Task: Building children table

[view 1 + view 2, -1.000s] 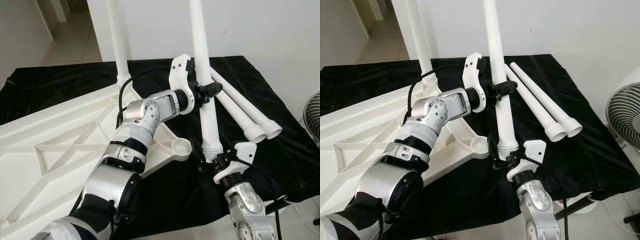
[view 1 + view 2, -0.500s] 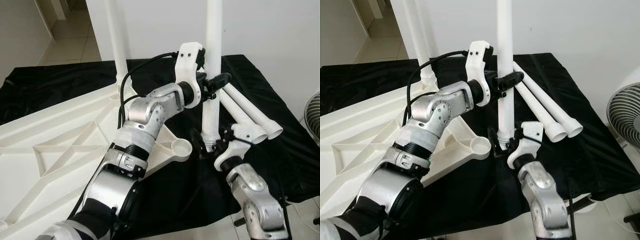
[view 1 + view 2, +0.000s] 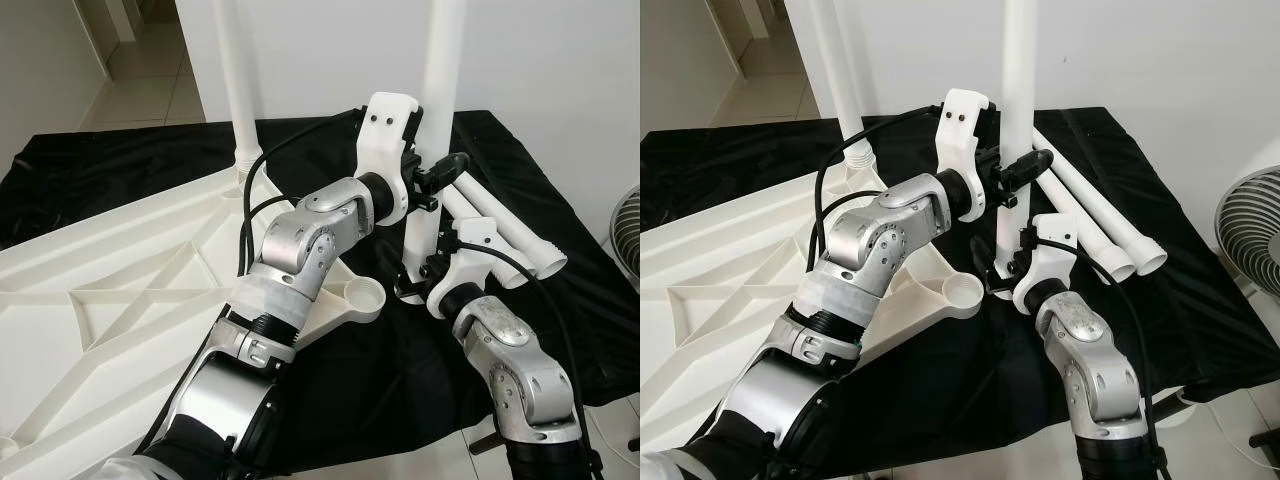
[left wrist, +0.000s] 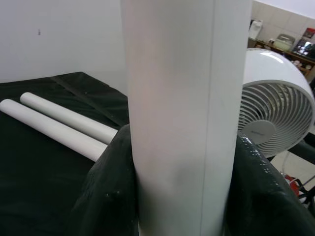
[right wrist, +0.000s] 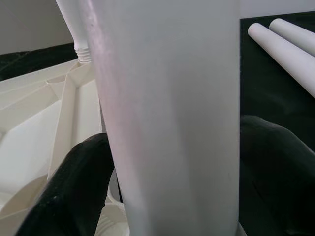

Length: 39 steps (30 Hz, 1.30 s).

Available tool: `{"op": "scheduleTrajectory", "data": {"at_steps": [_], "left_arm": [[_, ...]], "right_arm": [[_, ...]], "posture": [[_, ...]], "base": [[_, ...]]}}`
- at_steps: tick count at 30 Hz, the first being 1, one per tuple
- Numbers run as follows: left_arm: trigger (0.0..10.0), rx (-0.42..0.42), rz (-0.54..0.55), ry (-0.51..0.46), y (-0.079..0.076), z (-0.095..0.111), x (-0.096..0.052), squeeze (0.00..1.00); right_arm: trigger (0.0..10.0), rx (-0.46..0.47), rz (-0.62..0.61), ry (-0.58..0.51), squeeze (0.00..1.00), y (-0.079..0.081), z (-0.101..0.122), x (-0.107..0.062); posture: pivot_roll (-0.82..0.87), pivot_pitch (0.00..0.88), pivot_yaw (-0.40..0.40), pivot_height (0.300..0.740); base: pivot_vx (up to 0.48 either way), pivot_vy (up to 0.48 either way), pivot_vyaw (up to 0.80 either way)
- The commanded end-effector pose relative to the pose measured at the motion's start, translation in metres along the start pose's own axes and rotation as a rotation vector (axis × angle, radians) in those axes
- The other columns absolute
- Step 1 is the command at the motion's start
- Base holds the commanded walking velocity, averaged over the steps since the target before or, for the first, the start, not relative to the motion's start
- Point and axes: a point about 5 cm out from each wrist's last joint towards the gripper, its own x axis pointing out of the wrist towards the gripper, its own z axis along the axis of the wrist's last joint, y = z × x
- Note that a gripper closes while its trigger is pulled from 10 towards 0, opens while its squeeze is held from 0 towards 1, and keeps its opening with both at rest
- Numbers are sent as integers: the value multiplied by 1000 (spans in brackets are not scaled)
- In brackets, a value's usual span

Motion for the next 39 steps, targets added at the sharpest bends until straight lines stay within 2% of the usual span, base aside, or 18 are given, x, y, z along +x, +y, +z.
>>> {"op": "scheduleTrajectory", "data": {"at_steps": [1, 5, 6, 7, 8, 9, 10, 15, 16, 19, 21, 22, 26, 27, 31, 32, 34, 39], "left_arm": [[10000, 13, -43, -20, -16, -3, 3, 0], [10000, 25, -43, -23, -17, -3, 3, 0], [10000, 33, -44, -24, -18, -4, 3, 0], [10000, 33, -44, -24, -18, -4, 3, 0], [10000, 39, -47, -23, -20, -5, 3, 0], [10000, 43, -49, -23, -21, -5, 3, 0], [10000, 46, -51, -22, -22, -6, 3, 0], [10000, 47, -54, -20, -24, -7, 3, 0], [10000, 47, -57, -20, -24, -7, 3, 0], [10000, 49, -61, -18, -26, -8, 3, 0], [10000, 49, -61, -18, -26, -8, 3, 0], [10000, 50, -66, -16, -27, -8, 3, 0], [10000, 53, -69, -15, -28, -8, 4, 0], [10000, 54, -70, -15, -28, -8, 4, 0], [10000, 58, -71, -14, -28, -8, 4, 0], [10000, 61, -72, -13, -29, -8, 4, 0], [10000, 69, -75, -8, -30, -9, 4, 0], [10000, 69, -85, -5, -31, -10, 4, 0]], "right_arm": [[10000, -22, 20, 44, 0, 1, -1, 2], [10000, -24, 27, 56, 0, 1, 0, 2], [7098, -27, 29, 64, 0, 1, 1, 2], [7098, -27, 29, 64, 0, 1, 1, 2], [4980, -38, 36, 60, 0, 1, 3, 3], [4980, -47, 40, 58, 0, 1, 5, 3], [9647, -53, 42, 56, 0, 2, 7, 3], [9843, -56, 49, 56, 0, 2, 9, 4], [4784, -60, 53, 53, 0, 3, 10, 4], [4157, -70, 60, 47, 0, 4, 12, 4], [4157, -70, 60, 47, 0, 4, 12, 4], [8235, -72, 65, 44, 0, 5, 13, 4], [8353, -72, 67, 46, 0, 6, 14, 4], [4431, -75, 67, 45, 0, 6, 14, 4], [3569, -80, 64, 38, 0, 5, 16, 4], [1098, -81, 61, 33, 0, 5, 17, 4], [0, -77, 54, 25, 0, 4, 19, 4], [0, -73, 34, 18, 0, 2, 19, 4]], "posture": [[-74, 106, 42, 740], [-77, 103, 40, 740], [-77, 103, 40, 740], [-77, 103, 40, 740], [-79, 101, 39, 740], [-79, 101, 39, 740], [-80, 101, 38, 740], [-80, 100, 38, 740], [-80, 100, 39, 740], [-80, 99, 42, 740], [-80, 99, 42, 740], [-80, 99, 45, 740], [-80, 99, 45, 740], [-80, 99, 47, 740], [-81, 98, 47, 740], [-81, 99, 48, 740], [-80, 99, 49, 740], [-78, 104, 52, 740]], "base": [[0, 0, 0], [0, 0, 0], [0, 0, 0], [0, 0, 0], [0, 0, 0], [0, 0, 0], [0, 0, 0], [0, 0, 0], [0, 0, 0], [0, 0, 0], [0, 0, 0], [0, 0, 0], [0, 0, 0], [0, 0, 0], [0, 0, 0], [0, 0, 0], [0, 0, 0], [0, 0, 0]]}}
